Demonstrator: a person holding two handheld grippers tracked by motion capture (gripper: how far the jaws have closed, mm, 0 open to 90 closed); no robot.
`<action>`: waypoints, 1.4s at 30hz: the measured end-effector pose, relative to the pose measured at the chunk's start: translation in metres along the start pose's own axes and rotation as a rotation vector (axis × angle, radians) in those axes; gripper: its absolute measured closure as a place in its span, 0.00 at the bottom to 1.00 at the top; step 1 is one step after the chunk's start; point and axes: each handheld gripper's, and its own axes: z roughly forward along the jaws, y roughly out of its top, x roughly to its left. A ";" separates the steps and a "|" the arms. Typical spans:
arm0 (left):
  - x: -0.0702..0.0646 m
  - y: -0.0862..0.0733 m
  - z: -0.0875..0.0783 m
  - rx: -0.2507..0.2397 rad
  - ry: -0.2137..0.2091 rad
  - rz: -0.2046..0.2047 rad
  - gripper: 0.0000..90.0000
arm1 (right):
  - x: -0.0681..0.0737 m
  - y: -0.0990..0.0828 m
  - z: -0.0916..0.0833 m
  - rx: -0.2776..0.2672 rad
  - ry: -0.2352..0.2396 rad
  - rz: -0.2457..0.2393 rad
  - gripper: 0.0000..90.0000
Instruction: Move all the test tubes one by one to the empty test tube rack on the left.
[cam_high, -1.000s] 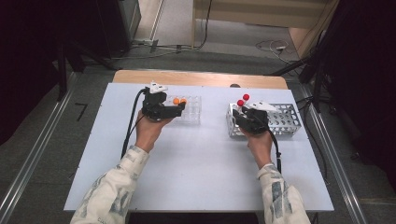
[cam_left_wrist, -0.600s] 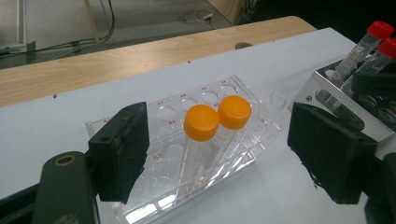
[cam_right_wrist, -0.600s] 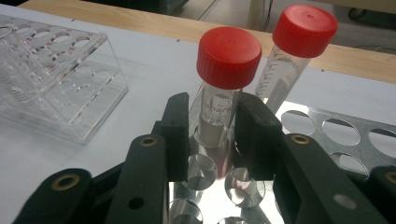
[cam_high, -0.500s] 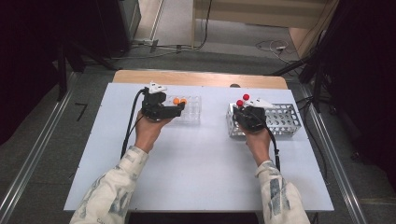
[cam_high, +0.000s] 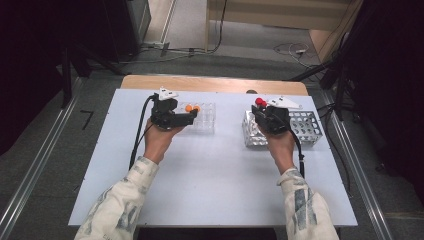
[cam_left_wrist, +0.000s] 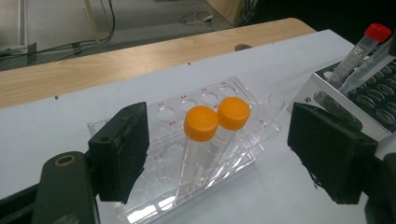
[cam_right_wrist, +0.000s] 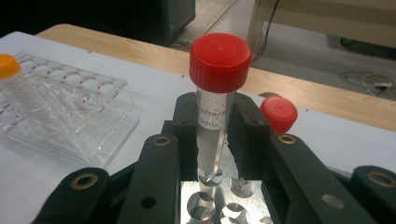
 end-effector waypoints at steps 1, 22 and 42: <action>0.000 0.000 -0.001 -0.001 0.000 0.001 0.24 | 0.001 0.002 -0.002 -0.002 0.002 -0.002 0.79; 0.000 0.001 -0.004 -0.005 -0.006 -0.001 0.24 | 0.036 0.005 -0.008 0.001 0.111 -0.050 0.79; -0.007 0.001 -0.006 -0.015 -0.029 0.005 0.24 | 0.080 -0.004 0.000 0.025 0.216 -0.109 0.79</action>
